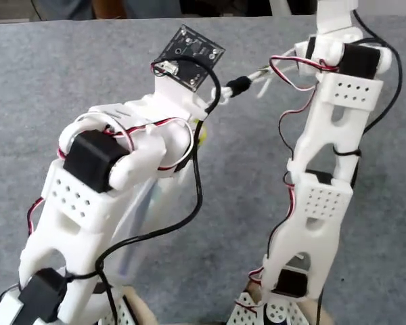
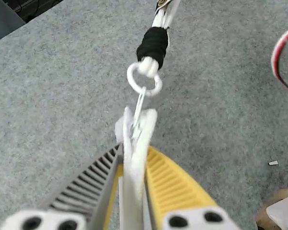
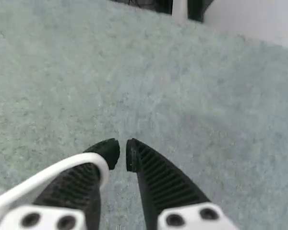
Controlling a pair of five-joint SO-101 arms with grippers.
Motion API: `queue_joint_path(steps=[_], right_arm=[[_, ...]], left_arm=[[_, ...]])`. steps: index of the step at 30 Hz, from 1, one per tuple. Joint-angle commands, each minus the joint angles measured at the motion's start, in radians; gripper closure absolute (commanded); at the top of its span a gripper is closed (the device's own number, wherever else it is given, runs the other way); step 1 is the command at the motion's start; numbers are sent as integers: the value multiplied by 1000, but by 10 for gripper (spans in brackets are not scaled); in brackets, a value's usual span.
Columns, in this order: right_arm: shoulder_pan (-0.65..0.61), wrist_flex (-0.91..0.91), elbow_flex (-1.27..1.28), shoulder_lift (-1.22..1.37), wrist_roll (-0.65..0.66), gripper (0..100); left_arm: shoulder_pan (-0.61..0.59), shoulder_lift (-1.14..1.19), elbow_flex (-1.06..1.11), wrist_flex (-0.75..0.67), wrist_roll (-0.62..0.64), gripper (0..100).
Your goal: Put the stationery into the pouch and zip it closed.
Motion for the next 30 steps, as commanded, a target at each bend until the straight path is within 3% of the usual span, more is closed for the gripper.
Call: queue_joint_path(steps=[1, 7, 11, 15, 25, 30], right_arm=[[178, -58, -7, 99, -8, 986], [172, -8, -7, 174, 2, 986], [95, 104, -7, 179, 87, 986], [57, 129, -30, 156, 89, 986], [-14, 129, -156, -122, 146, 986], [-69, 127, -159, -277, 147, 986]], left_arm=[[-4, -78, -105, 25, -3, 972], [-12, -109, -125, 21, -2, 972], [-12, -110, -125, 18, -2, 972], [-13, -101, -119, 18, -2, 972], [-15, -109, 62, -57, -2, 965], [-15, -109, 84, -60, -3, 858]])
